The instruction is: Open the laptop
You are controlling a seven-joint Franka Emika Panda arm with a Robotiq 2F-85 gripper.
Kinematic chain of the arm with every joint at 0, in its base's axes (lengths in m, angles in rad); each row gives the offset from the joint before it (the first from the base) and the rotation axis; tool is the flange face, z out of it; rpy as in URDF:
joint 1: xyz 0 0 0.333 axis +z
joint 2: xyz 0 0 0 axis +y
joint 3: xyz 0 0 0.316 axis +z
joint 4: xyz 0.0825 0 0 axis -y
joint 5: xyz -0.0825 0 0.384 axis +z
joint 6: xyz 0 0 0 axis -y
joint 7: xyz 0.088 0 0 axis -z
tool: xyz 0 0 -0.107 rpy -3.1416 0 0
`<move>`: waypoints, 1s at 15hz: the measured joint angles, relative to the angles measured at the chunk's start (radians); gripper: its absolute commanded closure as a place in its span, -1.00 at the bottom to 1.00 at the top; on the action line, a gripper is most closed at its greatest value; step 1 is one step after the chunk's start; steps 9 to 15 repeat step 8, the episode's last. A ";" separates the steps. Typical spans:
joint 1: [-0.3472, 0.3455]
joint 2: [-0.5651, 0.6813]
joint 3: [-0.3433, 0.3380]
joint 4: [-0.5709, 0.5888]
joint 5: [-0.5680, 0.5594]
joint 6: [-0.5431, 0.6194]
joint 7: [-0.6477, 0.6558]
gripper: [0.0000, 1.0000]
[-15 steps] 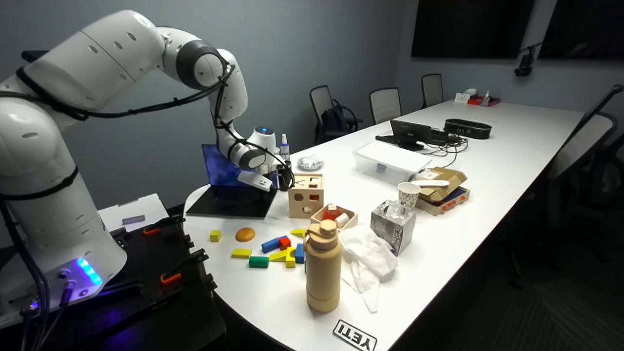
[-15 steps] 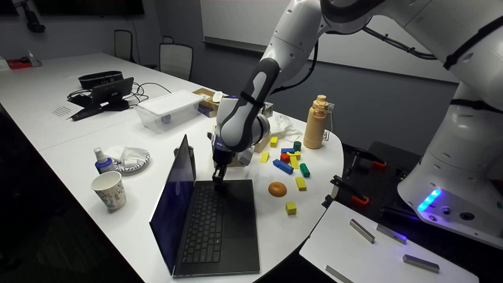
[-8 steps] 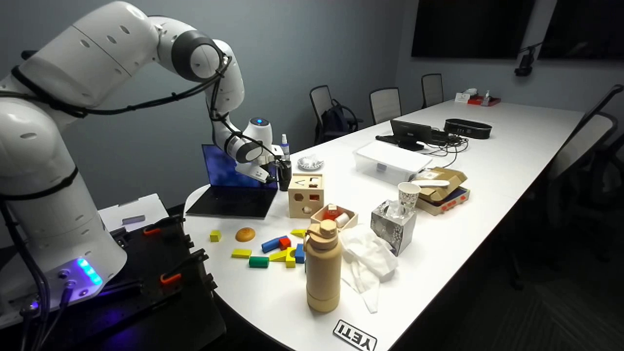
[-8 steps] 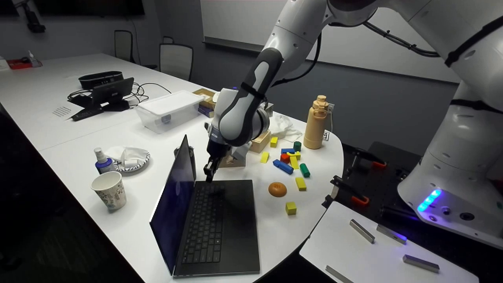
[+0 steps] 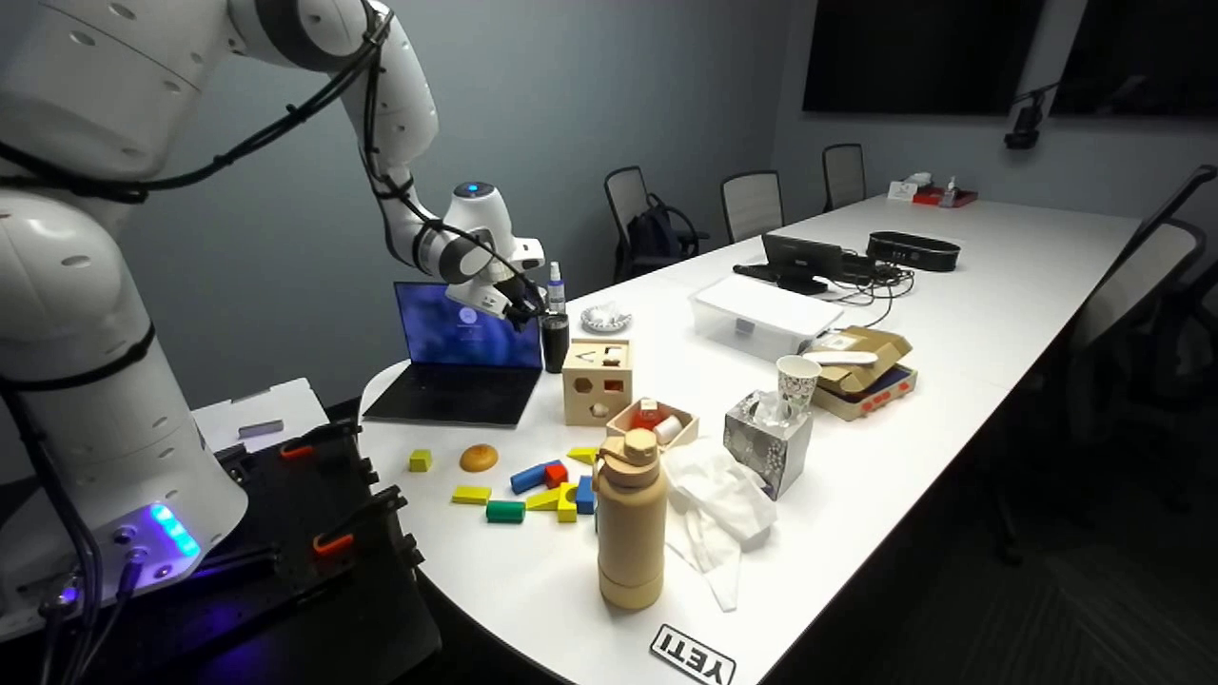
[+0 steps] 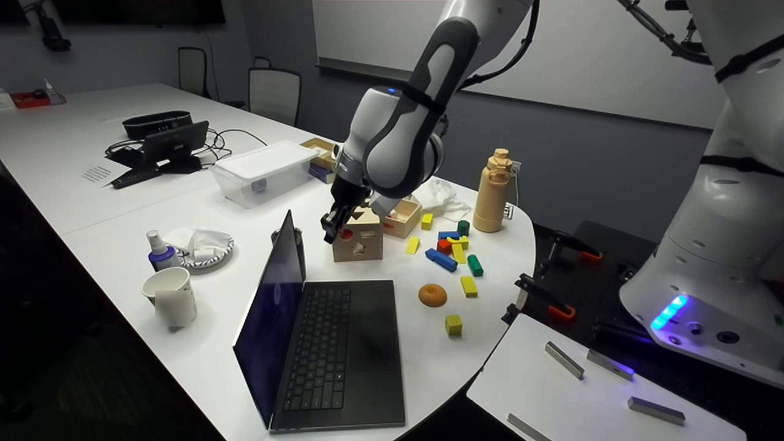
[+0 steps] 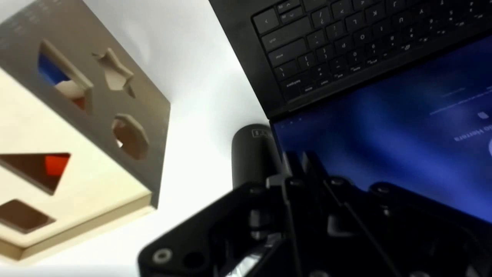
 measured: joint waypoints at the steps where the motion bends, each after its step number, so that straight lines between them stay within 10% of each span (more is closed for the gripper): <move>1: 0.002 -0.038 -0.001 -0.030 0.000 0.002 0.018 0.02; 4: -0.069 -0.142 0.089 -0.112 0.007 0.002 0.038 -0.42; 8: -0.329 -0.216 0.375 -0.184 0.040 0.002 0.034 -0.98; 15: -0.329 -0.216 0.375 -0.184 0.040 0.002 0.034 -0.98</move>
